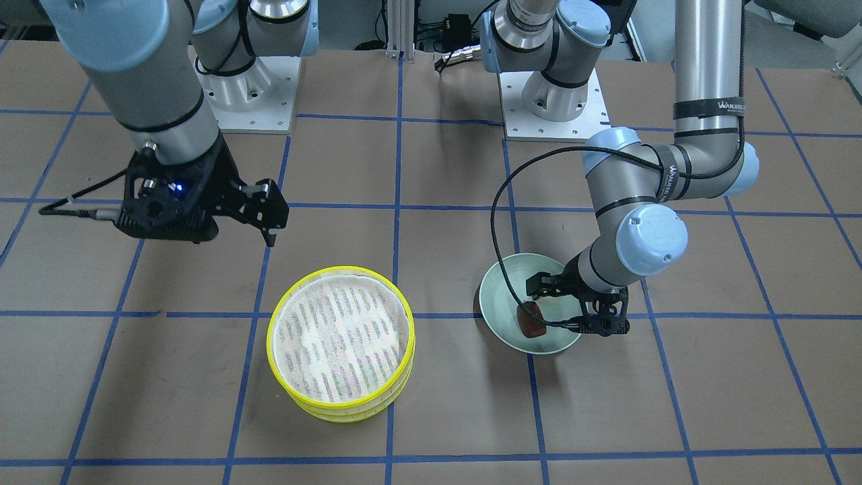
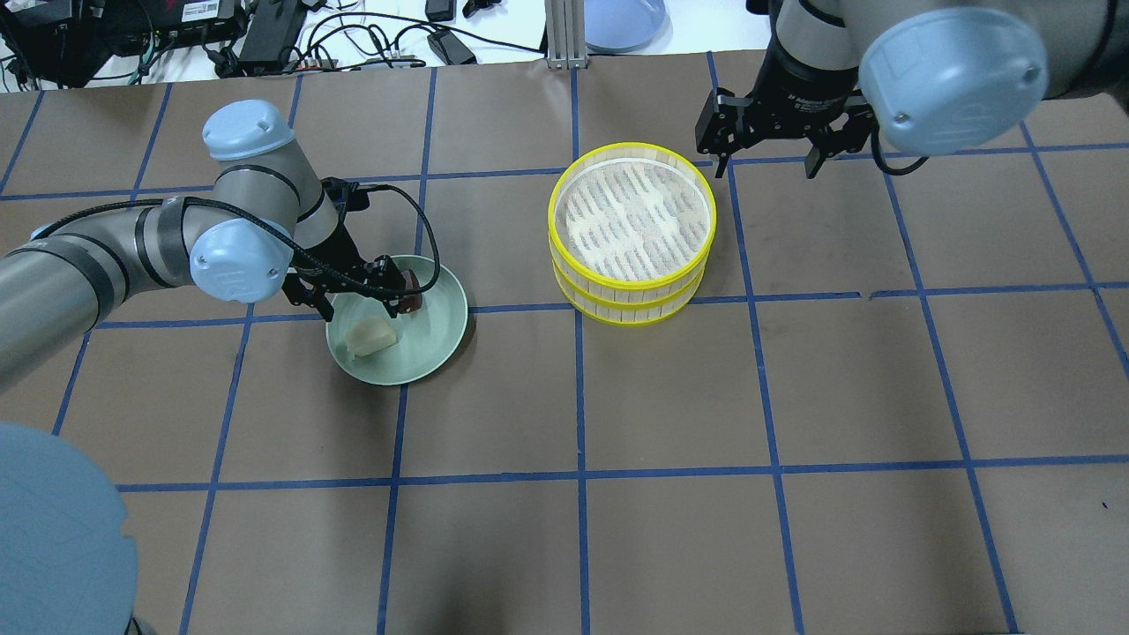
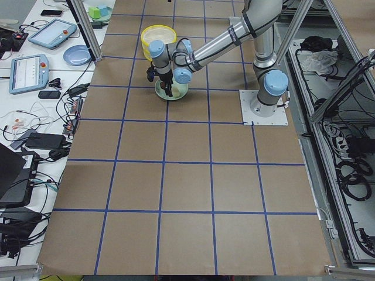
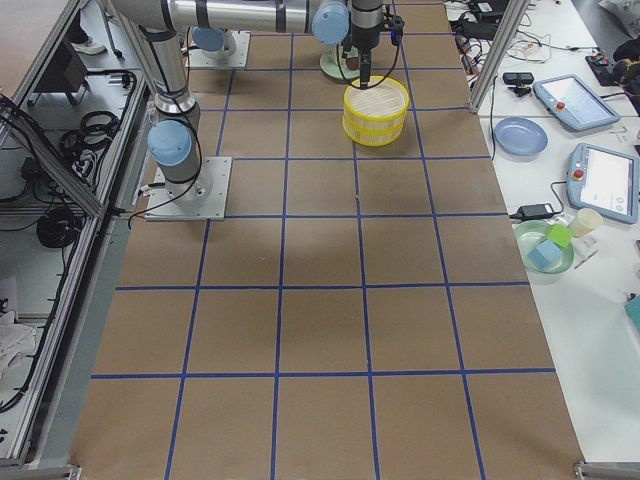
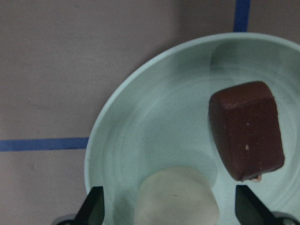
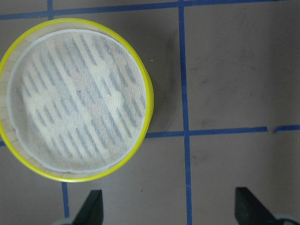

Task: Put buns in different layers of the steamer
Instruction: 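Grasp the white bun with the left gripper while the right grips the top tier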

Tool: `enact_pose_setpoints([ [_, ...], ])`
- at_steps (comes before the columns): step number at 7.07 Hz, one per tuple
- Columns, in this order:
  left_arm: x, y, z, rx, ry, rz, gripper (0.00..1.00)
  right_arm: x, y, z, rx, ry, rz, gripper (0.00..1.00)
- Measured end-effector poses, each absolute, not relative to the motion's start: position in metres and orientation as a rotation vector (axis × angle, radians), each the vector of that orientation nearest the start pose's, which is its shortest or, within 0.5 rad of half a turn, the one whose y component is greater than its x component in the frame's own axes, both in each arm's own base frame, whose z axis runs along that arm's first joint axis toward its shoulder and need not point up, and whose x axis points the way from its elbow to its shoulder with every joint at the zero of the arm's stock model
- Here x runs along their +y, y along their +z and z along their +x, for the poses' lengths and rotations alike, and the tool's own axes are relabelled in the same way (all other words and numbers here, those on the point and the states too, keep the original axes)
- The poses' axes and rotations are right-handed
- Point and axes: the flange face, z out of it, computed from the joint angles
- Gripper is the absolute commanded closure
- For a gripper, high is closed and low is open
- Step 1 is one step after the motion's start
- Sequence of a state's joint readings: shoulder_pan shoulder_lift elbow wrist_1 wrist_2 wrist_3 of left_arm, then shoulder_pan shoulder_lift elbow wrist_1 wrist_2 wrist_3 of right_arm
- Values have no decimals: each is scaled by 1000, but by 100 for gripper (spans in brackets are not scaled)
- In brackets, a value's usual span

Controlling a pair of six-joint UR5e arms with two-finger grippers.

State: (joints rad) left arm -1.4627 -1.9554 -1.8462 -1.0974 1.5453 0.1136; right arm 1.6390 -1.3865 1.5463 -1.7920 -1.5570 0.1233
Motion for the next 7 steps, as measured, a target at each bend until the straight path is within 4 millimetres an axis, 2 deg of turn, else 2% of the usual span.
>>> enact_pose_setpoints([
  [1, -558, 198, -76, 3175, 315, 0, 2, -582, 389, 175, 3125, -77, 97, 4],
  [3, -554, 195, -77, 3174, 358, -1, 5, -608, 332, 178, 3129, -71, 95, 20],
  [4, -552, 192, -77, 3174, 373, 1, 21, -615, 309, 179, 3128, -58, 83, 39],
  [5, -549, 190, -77, 3174, 383, 5, 46, -618, 293, 179, 3132, -35, 76, 66],
  [6, -548, 189, -77, 3174, 387, 9, 55, -619, 285, 179, 3137, -20, 74, 85],
  [7, -549, 190, -77, 3175, 379, 11, 73, -619, 283, 178, 3139, -15, 75, 96],
])
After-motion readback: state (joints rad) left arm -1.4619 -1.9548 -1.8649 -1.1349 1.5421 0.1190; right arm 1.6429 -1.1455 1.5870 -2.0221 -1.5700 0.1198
